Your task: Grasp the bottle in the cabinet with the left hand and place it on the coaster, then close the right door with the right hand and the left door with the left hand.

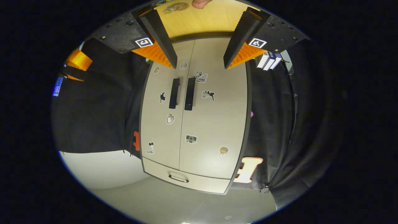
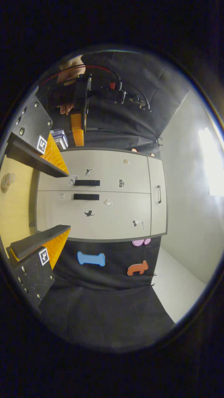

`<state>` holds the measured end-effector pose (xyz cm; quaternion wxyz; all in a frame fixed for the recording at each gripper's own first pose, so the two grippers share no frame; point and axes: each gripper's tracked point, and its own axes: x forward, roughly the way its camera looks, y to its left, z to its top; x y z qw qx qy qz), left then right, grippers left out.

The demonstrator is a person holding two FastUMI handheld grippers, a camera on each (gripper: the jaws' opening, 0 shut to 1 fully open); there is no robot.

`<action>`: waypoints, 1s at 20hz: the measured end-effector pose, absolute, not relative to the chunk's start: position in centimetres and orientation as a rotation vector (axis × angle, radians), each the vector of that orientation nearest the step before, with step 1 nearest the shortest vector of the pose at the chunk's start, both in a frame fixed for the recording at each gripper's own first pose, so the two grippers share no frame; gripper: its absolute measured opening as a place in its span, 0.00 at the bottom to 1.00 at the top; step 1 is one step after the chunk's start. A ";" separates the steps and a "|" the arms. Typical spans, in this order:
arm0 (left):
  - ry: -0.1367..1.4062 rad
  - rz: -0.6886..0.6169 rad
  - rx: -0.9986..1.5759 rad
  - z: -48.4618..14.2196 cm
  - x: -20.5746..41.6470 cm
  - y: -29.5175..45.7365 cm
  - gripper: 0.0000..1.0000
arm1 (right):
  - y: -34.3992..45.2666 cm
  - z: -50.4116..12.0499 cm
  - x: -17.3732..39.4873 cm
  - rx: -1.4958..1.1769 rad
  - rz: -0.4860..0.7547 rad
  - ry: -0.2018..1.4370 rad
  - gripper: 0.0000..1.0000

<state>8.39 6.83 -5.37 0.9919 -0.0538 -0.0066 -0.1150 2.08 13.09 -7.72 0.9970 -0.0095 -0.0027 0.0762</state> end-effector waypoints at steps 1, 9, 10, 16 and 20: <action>-0.028 -0.225 -0.101 -5.1 8.3 7.3 0.95 | 13.6 -7.8 2.2 -0.020 0.157 -0.005 0.94; -0.135 -0.212 -0.025 -2.5 7.4 7.8 0.95 | 14.2 -7.4 3.9 0.026 0.185 -0.019 0.94; -0.141 -0.214 -0.026 -2.3 7.4 7.5 0.95 | 13.8 -7.1 4.0 0.027 0.183 -0.024 0.94; -0.137 -0.197 -0.034 -2.0 7.1 5.8 0.95 | 11.3 -6.0 4.6 0.036 0.189 -0.041 0.89; -0.100 -0.185 -0.038 -2.4 7.7 4.1 0.95 | 9.0 -4.7 4.4 0.056 0.189 -0.065 0.94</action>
